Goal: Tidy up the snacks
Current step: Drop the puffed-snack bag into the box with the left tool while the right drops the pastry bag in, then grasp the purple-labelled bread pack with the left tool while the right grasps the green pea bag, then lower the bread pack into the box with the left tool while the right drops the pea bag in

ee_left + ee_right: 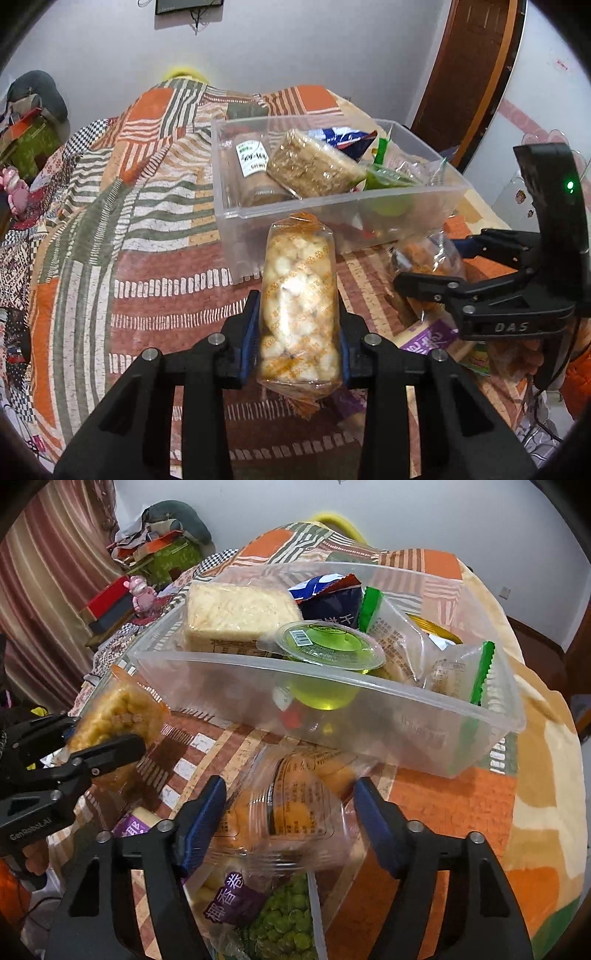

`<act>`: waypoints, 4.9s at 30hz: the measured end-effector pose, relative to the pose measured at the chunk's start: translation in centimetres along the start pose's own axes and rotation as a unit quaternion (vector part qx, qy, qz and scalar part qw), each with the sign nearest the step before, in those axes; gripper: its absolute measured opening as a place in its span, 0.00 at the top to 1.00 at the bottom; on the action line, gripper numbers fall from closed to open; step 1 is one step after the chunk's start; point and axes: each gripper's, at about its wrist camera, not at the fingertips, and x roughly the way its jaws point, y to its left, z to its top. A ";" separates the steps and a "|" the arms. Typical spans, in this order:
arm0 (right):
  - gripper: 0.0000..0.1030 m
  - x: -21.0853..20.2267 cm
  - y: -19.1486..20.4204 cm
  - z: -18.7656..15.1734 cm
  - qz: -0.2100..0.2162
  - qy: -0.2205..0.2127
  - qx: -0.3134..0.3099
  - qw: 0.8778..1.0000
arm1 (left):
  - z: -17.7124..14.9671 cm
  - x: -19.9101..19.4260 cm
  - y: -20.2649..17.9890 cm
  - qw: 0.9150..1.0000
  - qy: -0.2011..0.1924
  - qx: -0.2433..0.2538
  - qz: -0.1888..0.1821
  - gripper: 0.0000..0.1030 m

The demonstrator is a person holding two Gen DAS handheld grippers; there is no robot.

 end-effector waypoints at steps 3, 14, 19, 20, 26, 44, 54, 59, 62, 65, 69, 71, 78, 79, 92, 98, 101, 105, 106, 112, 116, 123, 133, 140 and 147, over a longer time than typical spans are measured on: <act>0.49 -0.4 0.2 -0.1 -0.001 -0.003 -0.007 1.000 | 0.3 -0.7 -0.2 1.000 -0.007 -0.002 0.001 0.66; 0.50 -4.6 0.4 -0.2 -0.021 -0.058 -0.023 0.998 | 2.0 -3.4 0.0 0.999 -0.043 -0.012 0.005 0.66; 0.50 -6.7 0.2 0.3 -0.018 -0.087 -0.021 0.996 | 3.5 -4.5 0.0 0.998 -0.066 -0.016 0.007 0.66; 0.50 -7.0 0.2 0.4 -0.017 -0.093 -0.021 0.995 | 3.9 -4.6 0.0 0.997 -0.071 -0.016 0.007 0.66; 0.50 -8.6 -0.5 1.9 -0.010 -0.128 -0.008 0.992 | 6.4 -5.1 0.0 0.995 -0.097 -0.012 0.007 0.66; 0.50 -5.7 -4.9 7.9 -0.052 -0.157 0.040 0.985 | 12.1 0.6 0.2 0.996 -0.089 -0.015 0.012 0.66; 0.50 -2.5 -5.4 9.1 -0.070 -0.130 0.042 0.988 | 13.9 4.6 0.6 0.997 -0.071 -0.021 0.023 0.67; 0.47 -2.2 -5.4 8.7 -0.080 -0.123 0.039 0.988 | 14.0 5.2 0.3 0.997 -0.065 -0.012 0.033 0.66; 0.44 -2.9 -5.7 8.5 -0.074 -0.125 0.043 0.988 | 13.8 5.0 0.4 0.997 -0.064 -0.011 0.036 0.65; 0.35 -3.4 -5.6 8.5 -0.076 -0.129 0.041 0.988 | 13.5 4.1 0.3 0.997 -0.069 -0.011 0.038 0.53; 0.34 -4.7 -5.3 7.8 -0.076 -0.135 0.031 0.987 | 13.1 2.0 0.0 0.996 -0.085 -0.007 0.034 0.44; 0.33 -5.6 -5.1 7.2 -0.074 -0.140 0.025 0.987 | 12.9 0.8 -0.3 0.995 -0.092 -0.003 0.031 0.41; 0.26 -8.3 -3.6 5.1 -0.071 -0.157 0.002 0.985 | 10.9 -2.9 -1.1 0.994 -0.102 0.009 0.024 0.33; 0.25 -8.5 -3.4 4.7 -0.068 -0.157 0.000 0.985 | 10.4 -3.3 -1.2 0.995 -0.101 0.011 0.023 0.31; 0.23 -7.1 -1.2 -1.6 -0.048 -0.098 -0.010 0.994 | 2.2 -2.8 -2.4 0.999 -0.020 0.026 0.005 0.25; 0.23 -5.1 -0.6 -4.2 -0.039 -0.056 -0.003 0.998 | -0.8 -0.9 -3.1 0.999 0.022 0.016 -0.023 0.25; 0.23 -4.7 -0.5 -5.0 -0.033 -0.044 0.000 0.999 | -1.5 0.1 -3.9 0.998 0.039 0.020 -0.037 0.25; 0.25 -4.4 -0.7 -5.3 -0.020 -0.043 0.011 0.999 | -1.9 1.2 -5.0 0.997 0.052 0.030 -0.052 0.25; 0.28 -4.3 -0.7 -5.5 -0.016 -0.043 0.014 0.999 | -2.0 1.6 -5.3 0.996 0.055 0.033 -0.055 0.25; 0.62 -3.7 -0.8 -5.9 0.021 -0.035 0.019 0.999 | -2.1 3.4 -6.3 0.996 0.059 0.037 -0.052 0.26; 0.63 -3.7 -0.5 -5.9 0.013 -0.040 0.017 0.999 | -2.1 3.4 -6.3 0.997 0.048 0.040 -0.048 0.44; 0.77 -4.3 -1.2 -5.8 -0.009 -0.054 0.028 0.998 | -2.2 2.7 -5.2 0.998 0.037 0.022 -0.041 0.57; 0.78 -7.0 -2.0 -4.0 -0.020 -0.099 0.033 0.994 | -0.2 -1.9 -5.2 0.999 -0.027 0.022 -0.024 0.57; 0.78 -8.5 -2.3 -1.4 -0.028 -0.140 0.034 0.989 | 3.1 -4.1 -4.8 0.997 -0.077 0.015 -0.015 0.57; 0.78 -8.3 -2.7 1.7 -0.036 -0.168 0.033 0.985 | 6.3 -3.3 -4.4 0.995 -0.094 0.007 -0.015 0.57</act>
